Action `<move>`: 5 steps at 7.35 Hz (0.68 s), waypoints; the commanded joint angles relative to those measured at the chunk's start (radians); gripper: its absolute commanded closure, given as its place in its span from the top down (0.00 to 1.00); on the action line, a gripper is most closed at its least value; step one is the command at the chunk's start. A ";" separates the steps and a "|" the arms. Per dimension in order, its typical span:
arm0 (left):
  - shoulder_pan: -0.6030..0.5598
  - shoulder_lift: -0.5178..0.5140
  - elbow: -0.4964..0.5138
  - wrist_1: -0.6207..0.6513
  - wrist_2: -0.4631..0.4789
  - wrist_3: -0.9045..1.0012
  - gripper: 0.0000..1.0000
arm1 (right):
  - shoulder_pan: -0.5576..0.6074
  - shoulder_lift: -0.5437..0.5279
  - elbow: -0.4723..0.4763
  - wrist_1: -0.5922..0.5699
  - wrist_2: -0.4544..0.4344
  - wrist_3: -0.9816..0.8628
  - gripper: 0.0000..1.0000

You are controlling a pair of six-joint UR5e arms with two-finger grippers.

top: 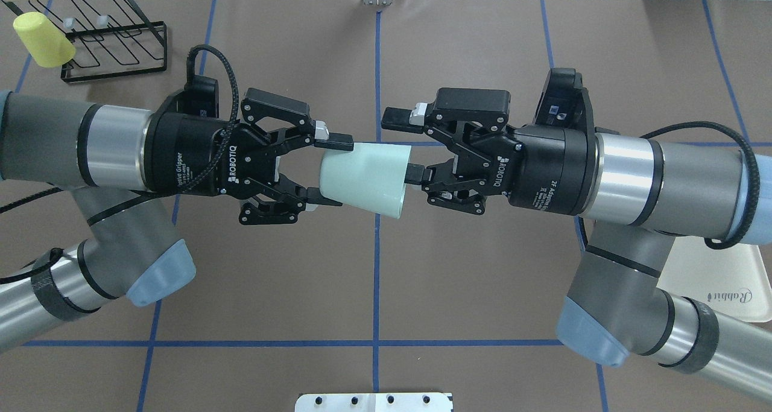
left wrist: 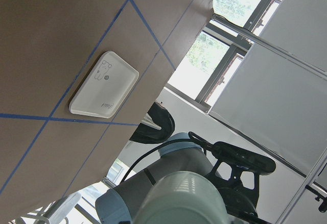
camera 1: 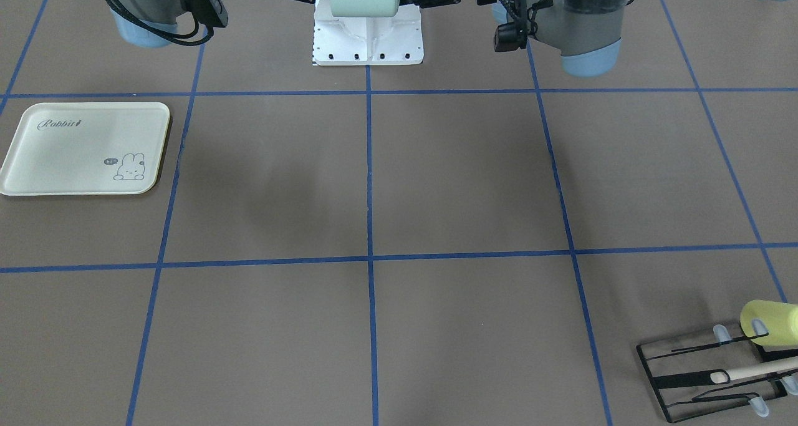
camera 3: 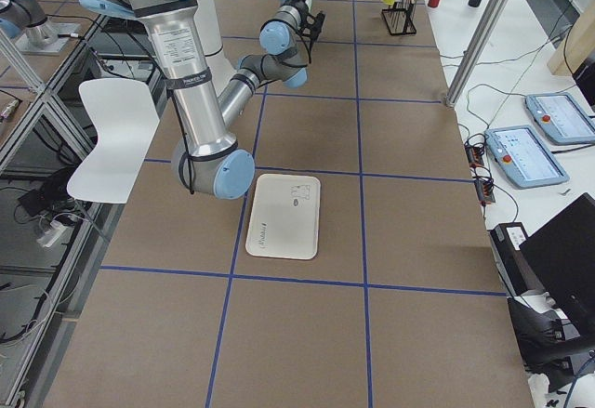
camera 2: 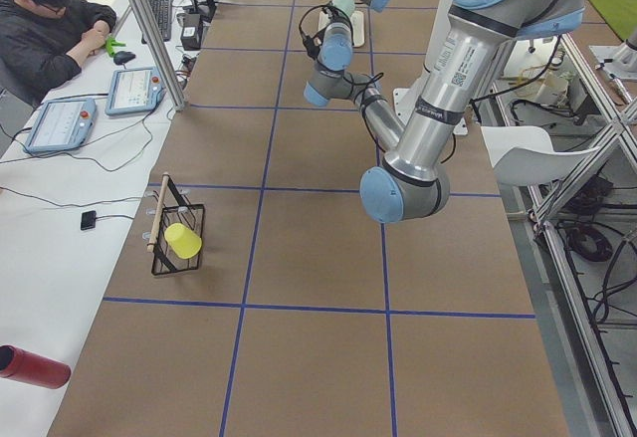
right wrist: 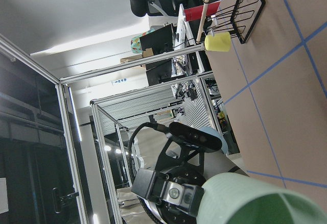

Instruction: Left arm grabs green cup and hands to right arm on tray

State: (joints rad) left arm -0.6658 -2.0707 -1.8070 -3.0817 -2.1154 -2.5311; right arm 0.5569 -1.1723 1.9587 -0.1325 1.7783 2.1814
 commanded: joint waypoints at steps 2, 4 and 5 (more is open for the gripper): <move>0.000 0.000 0.000 0.000 0.000 0.000 0.00 | 0.001 -0.003 0.000 -0.003 0.001 0.000 0.29; 0.000 0.000 0.002 0.000 0.000 0.002 0.00 | 0.001 -0.009 0.000 -0.004 0.001 -0.003 0.08; 0.002 -0.008 0.002 -0.005 0.006 0.011 0.96 | 0.006 -0.012 0.000 -0.004 0.006 -0.003 0.00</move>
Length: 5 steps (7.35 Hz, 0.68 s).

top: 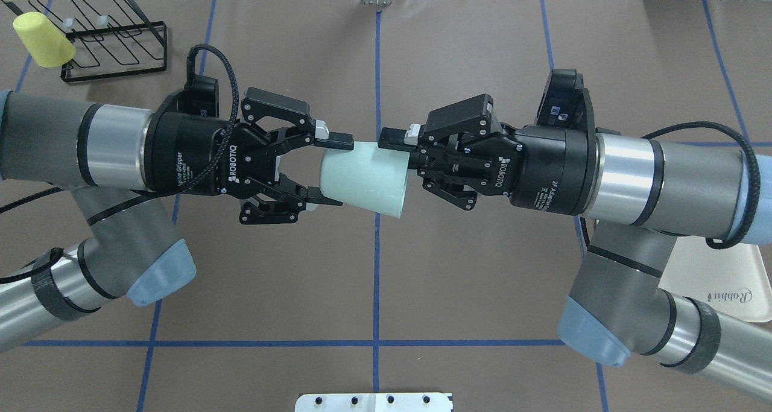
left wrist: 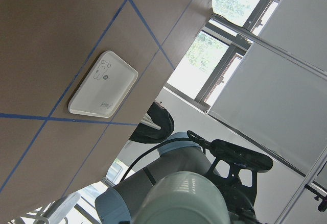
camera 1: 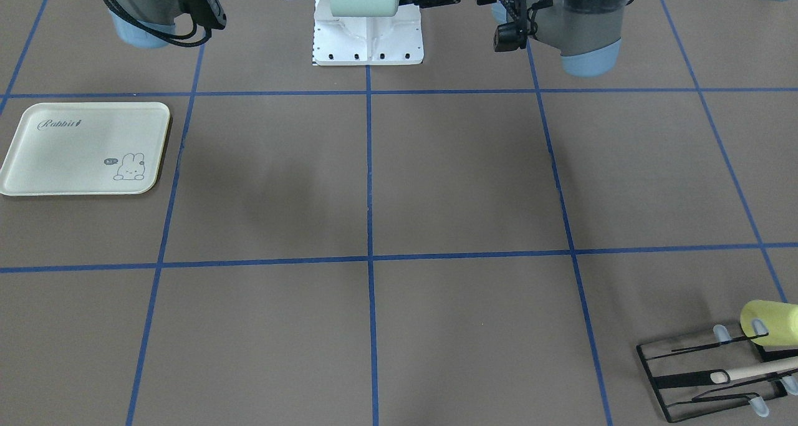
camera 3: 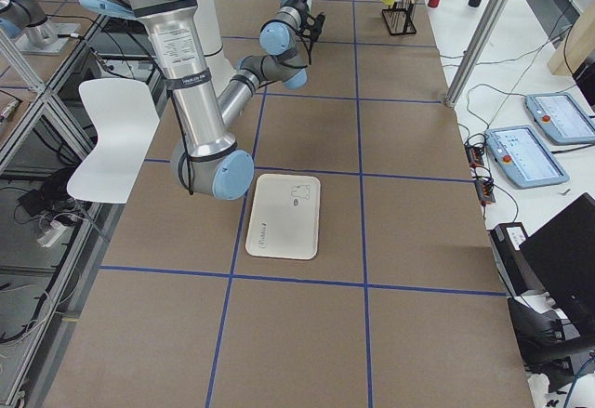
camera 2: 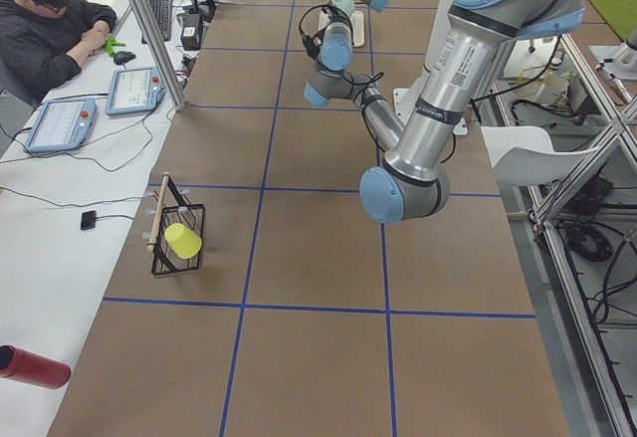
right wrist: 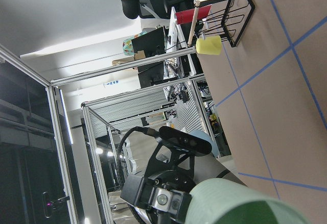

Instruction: Left arm grabs green cup and hands to right arm on tray

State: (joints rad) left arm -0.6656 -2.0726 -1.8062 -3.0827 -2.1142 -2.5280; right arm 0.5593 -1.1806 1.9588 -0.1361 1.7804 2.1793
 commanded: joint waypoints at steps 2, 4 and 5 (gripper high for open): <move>-0.003 0.006 -0.018 -0.001 0.016 0.072 1.00 | 0.037 0.004 -0.001 -0.004 0.092 -0.003 0.00; -0.003 0.006 -0.019 0.001 0.014 0.071 1.00 | 0.042 -0.001 -0.004 -0.005 0.096 -0.004 0.00; -0.005 0.008 -0.018 0.001 0.014 0.078 1.00 | 0.066 -0.005 -0.011 -0.016 0.131 -0.006 0.00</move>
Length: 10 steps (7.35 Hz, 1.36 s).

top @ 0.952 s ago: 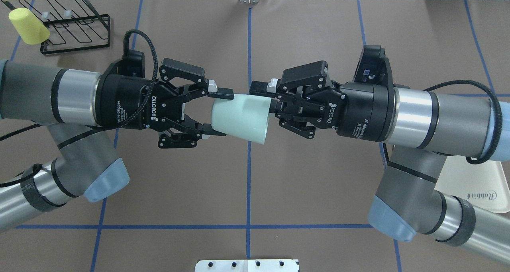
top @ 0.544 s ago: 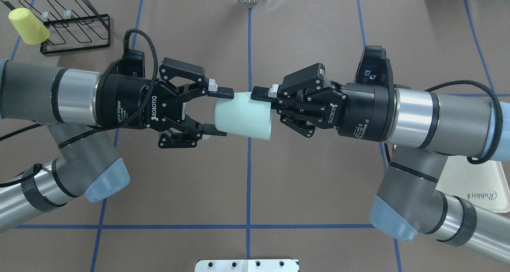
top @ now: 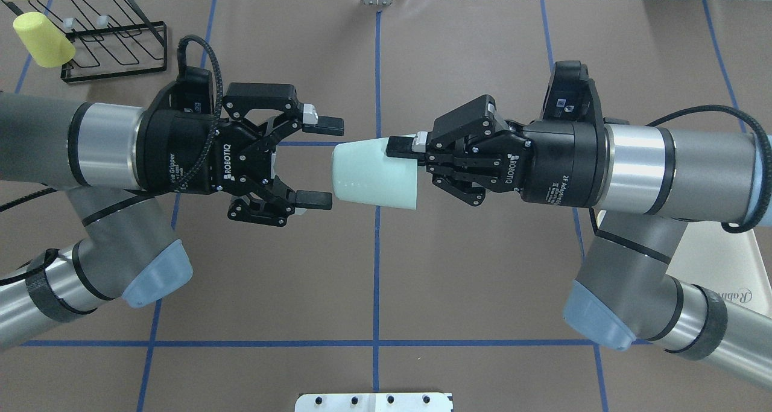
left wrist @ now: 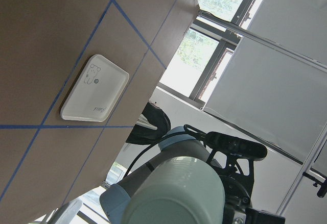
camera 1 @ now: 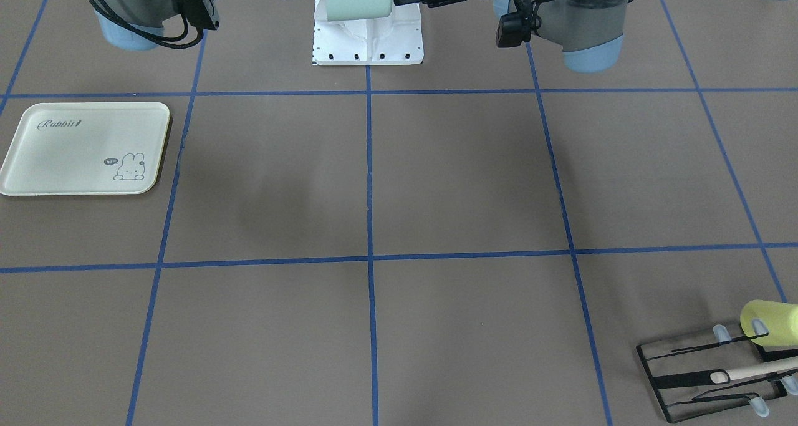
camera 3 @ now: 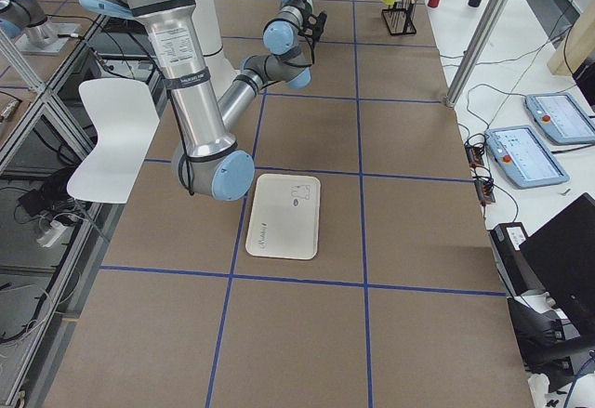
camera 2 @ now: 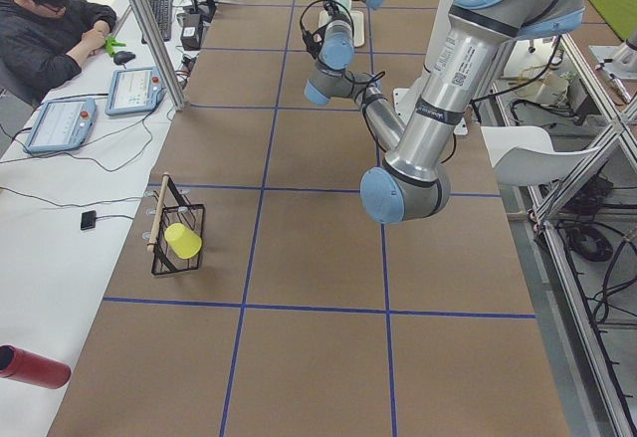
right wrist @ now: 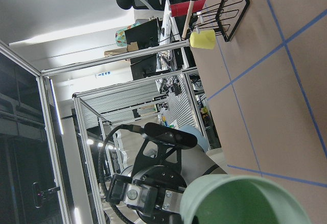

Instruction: Left arm grabs green cup and hands to right arm on tray

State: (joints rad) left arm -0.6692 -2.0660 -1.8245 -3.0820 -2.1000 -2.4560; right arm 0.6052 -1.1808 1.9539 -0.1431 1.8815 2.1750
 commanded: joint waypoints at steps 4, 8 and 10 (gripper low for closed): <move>-0.018 0.035 0.007 0.111 0.000 0.227 1.00 | 0.200 -0.006 -0.009 -0.365 0.270 -0.208 0.00; -0.137 0.151 -0.013 0.369 0.000 0.587 1.00 | 0.292 -0.025 -0.009 -0.743 0.306 -0.533 0.00; -0.226 0.267 -0.021 0.422 0.000 0.760 1.00 | 0.364 -0.026 -0.006 -0.931 0.307 -0.715 0.00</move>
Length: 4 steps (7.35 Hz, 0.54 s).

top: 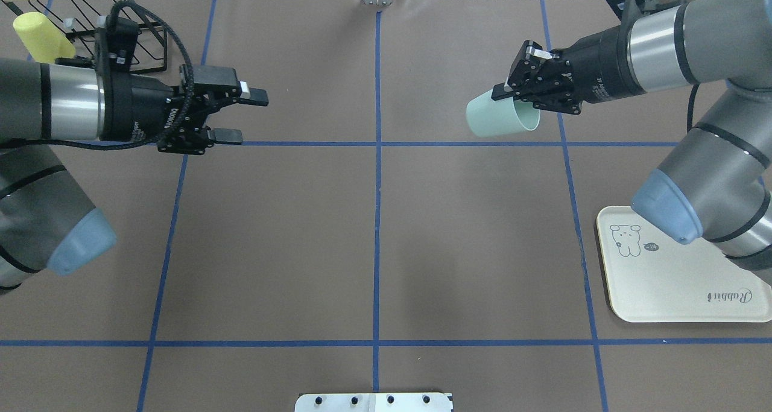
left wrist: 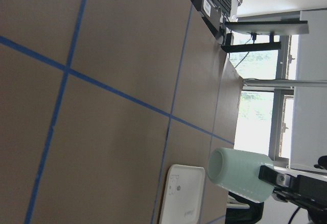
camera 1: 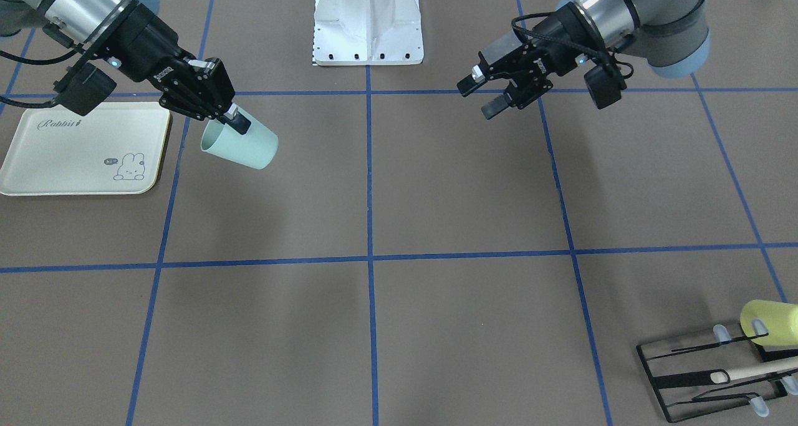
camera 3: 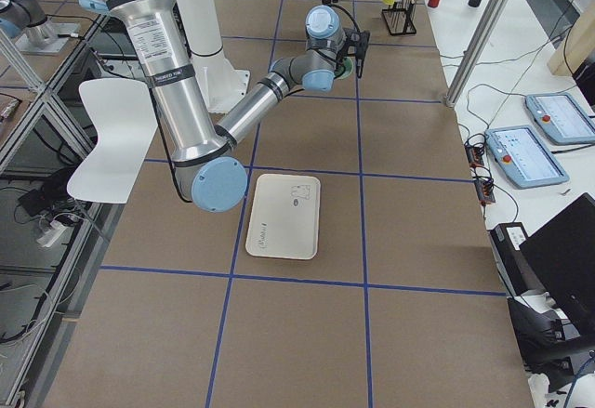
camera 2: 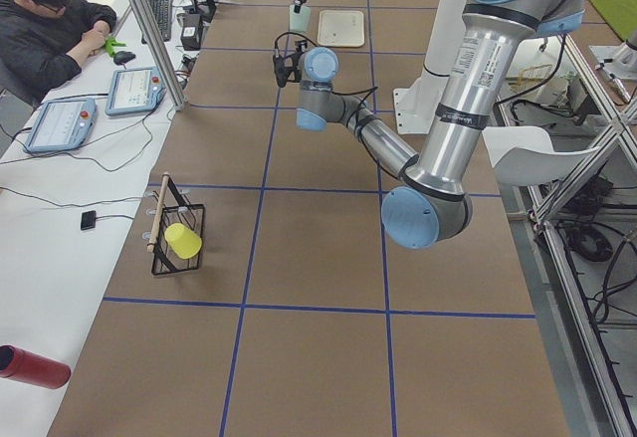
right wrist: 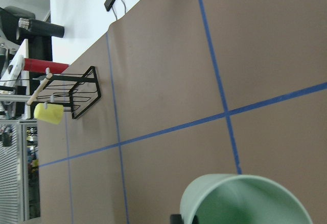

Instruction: Left arm grabs green cup and hands to right arm on tray

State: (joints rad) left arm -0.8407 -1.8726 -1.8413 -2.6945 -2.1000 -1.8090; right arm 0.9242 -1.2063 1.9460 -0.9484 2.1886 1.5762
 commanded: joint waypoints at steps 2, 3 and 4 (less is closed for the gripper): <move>-0.133 0.221 -0.004 0.079 0.002 0.392 1.00 | 0.128 -0.018 0.004 -0.303 0.000 -0.349 0.00; -0.185 0.289 -0.004 0.120 0.002 0.559 1.00 | 0.169 -0.044 0.004 -0.366 -0.001 -0.472 0.00; -0.233 0.335 -0.003 0.186 0.000 0.738 1.00 | 0.207 -0.076 0.004 -0.421 -0.001 -0.604 0.00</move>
State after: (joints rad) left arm -1.0140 -1.6065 -1.8450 -2.5746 -2.0988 -1.2825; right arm 1.0821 -1.2474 1.9496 -1.2921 2.1880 1.1318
